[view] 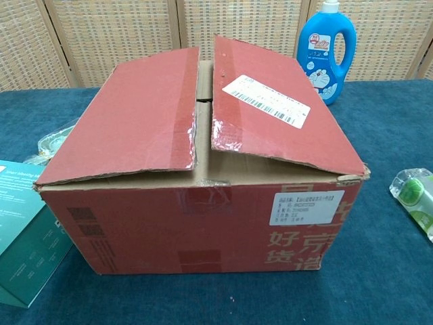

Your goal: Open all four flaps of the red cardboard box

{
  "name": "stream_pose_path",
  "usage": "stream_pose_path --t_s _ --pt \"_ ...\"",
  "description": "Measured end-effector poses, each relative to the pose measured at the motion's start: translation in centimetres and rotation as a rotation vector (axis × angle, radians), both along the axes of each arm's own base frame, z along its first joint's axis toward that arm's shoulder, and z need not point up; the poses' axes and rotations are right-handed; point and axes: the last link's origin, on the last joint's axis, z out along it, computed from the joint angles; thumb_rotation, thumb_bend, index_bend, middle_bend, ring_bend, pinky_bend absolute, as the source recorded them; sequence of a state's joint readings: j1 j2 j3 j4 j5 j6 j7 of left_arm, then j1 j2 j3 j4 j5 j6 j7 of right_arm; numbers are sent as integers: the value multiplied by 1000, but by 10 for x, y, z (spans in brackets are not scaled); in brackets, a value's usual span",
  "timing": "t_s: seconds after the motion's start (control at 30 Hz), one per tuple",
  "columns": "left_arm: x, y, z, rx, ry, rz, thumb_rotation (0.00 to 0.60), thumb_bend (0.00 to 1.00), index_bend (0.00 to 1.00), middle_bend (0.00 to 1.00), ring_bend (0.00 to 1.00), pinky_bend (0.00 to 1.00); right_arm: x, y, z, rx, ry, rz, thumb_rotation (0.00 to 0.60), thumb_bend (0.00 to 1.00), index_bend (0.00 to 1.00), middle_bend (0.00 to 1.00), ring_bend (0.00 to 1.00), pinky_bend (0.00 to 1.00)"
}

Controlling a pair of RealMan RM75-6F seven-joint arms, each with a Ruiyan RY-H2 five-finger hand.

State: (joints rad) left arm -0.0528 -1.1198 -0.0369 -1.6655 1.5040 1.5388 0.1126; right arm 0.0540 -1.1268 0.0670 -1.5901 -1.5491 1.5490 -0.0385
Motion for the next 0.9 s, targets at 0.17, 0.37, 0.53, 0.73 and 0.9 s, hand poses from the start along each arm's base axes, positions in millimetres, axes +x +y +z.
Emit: stream_pose_path --t_s 0.17,0.37,0.53,0.73,0.9 --pt "1 0 0 -14 10 4 600 392 0 0 0 0 1 -2 1 3 -17 7 600 784 137 150 0 135" --pt "3 3 0 -20 21 1 600 392 0 0 0 0 7 -10 4 25 -38 41 600 1000 137 153 0 135" --pt "5 5 0 -28 27 0 600 393 0 0 0 0 16 -22 6 62 -77 87 600 1000 137 164 0 135" --pt "8 8 -3 -41 32 -5 600 392 0 0 0 0 41 -44 8 130 -156 195 600 1000 142 194 21 135" --pt "10 10 -5 -52 37 -4 600 392 0 0 0 0 70 -65 5 227 -261 302 600 1000 184 223 50 135"
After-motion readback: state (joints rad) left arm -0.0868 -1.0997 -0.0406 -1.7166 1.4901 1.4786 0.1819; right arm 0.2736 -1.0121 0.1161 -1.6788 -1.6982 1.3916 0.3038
